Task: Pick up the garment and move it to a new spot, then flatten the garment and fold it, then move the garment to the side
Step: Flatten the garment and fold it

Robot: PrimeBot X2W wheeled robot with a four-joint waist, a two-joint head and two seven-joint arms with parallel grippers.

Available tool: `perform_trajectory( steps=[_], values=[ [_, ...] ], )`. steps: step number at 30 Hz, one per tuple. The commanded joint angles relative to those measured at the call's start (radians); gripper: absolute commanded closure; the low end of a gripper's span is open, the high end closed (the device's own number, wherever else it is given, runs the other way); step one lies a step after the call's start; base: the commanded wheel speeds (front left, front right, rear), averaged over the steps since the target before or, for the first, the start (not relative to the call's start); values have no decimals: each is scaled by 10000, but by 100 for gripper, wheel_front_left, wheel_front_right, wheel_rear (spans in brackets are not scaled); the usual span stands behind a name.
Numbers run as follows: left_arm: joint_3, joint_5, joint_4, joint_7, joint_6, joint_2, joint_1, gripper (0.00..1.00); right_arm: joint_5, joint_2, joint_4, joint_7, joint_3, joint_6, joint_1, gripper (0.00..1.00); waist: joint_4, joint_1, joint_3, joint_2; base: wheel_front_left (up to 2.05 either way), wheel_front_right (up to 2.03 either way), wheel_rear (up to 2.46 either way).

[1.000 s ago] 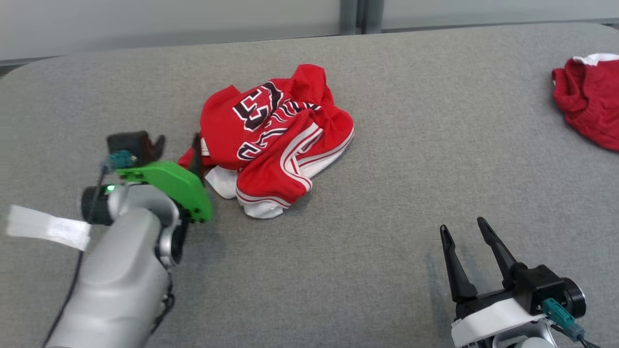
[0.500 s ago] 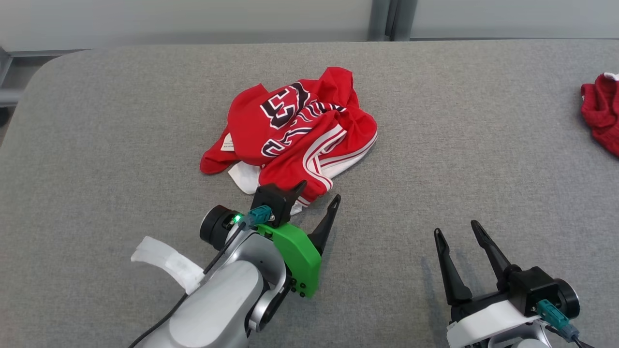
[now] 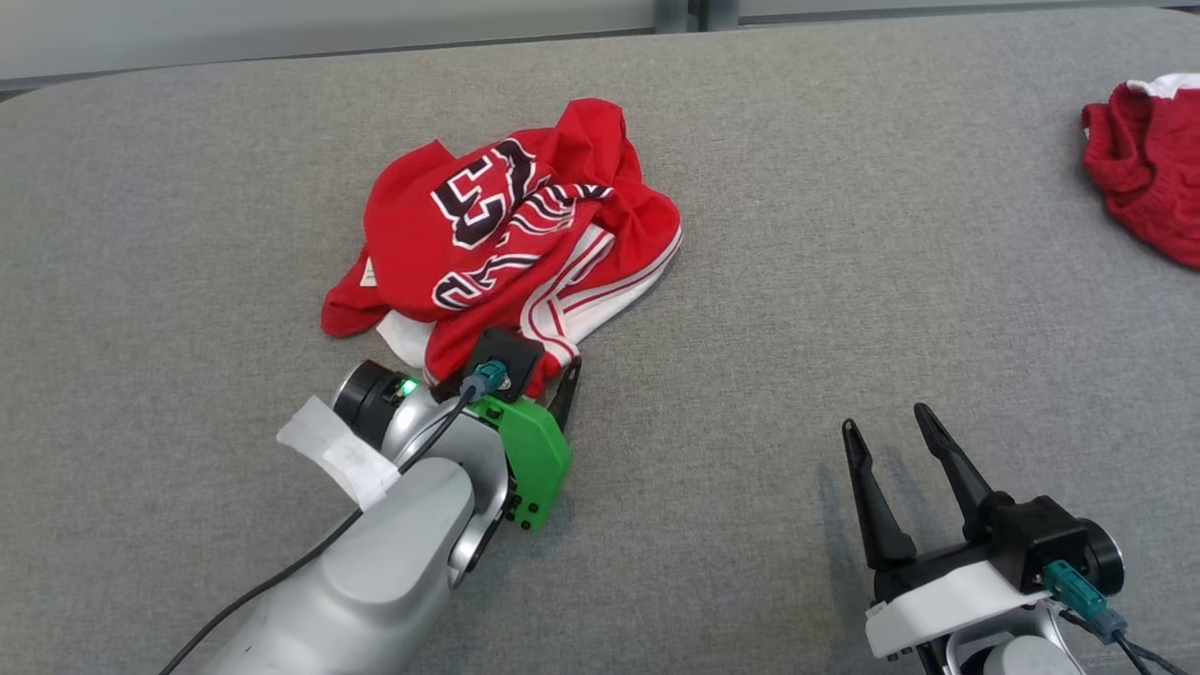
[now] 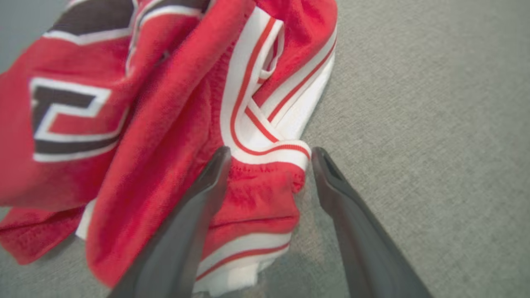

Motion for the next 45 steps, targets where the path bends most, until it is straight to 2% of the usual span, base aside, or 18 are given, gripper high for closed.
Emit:
perform_trajectory(
  steps=[1, 11, 13, 17, 22, 27, 32, 34, 39, 45],
  values=[
    [-14, -1, 366, -70, -103, -49, -10, 0, 65, -22, 78, -41, 45, -10, 63, 0, -206, 0, -12, 0, 0, 0, 0],
    [-200, -116, 1821, -413, -529, -288, -56, 0, -17, -23, 137, -41, -12, -10, 200, 0, -176, 0, -303, 0, 0, 0, 0],
    [-190, -207, 2264, -493, -644, -313, -63, 100, -25, -23, 115, -41, -37, -12, 255, 0, -102, 0, -388, 0, 0, 0, 0],
    [-11, -531, 2580, -717, -928, -427, -56, 100, 15, -25, 127, -41, -73, -10, 397, 0, 42, 0, -551, 0, 0, 0, 0],
    [320, -804, 2049, -1164, -1248, -399, -549, 100, 78, -26, 127, -41, -158, -12, 540, 0, 283, 0, -741, 0, 0, 0, 0],
    [789, -1529, 226, -919, -1749, -399, -1054, 100, 171, -23, 141, -41, -201, -10, 662, 0, 637, 0, -889, 0, 0, 0, 0],
    [1291, -2616, -2171, 202, -1888, -360, -1376, 100, 398, -25, 254, -41, 17, -10, 600, 0, 810, 0, -1249, 0, 0, 0, 0],
    [1413, -2648, -2985, 669, -1649, -201, -1697, 100, 509, -23, 292, -41, 168, -10, 448, 0, 796, 0, -1347, 0, 0, 0, 0],
    [2105, -3747, -4583, 2124, -1087, -150, -2316, 100, 925, -31, 353, -41, 627, -10, 31, 0, 503, 0, -1503, 0, 0, 0, 0],
    [2541, -3840, -5586, 4026, -288, 443, -4018, 100, 1621, -28, 327, -41, 928, -10, -422, 0, 127, 0, -1271, 0, 0, 0, 0]
  ],
)
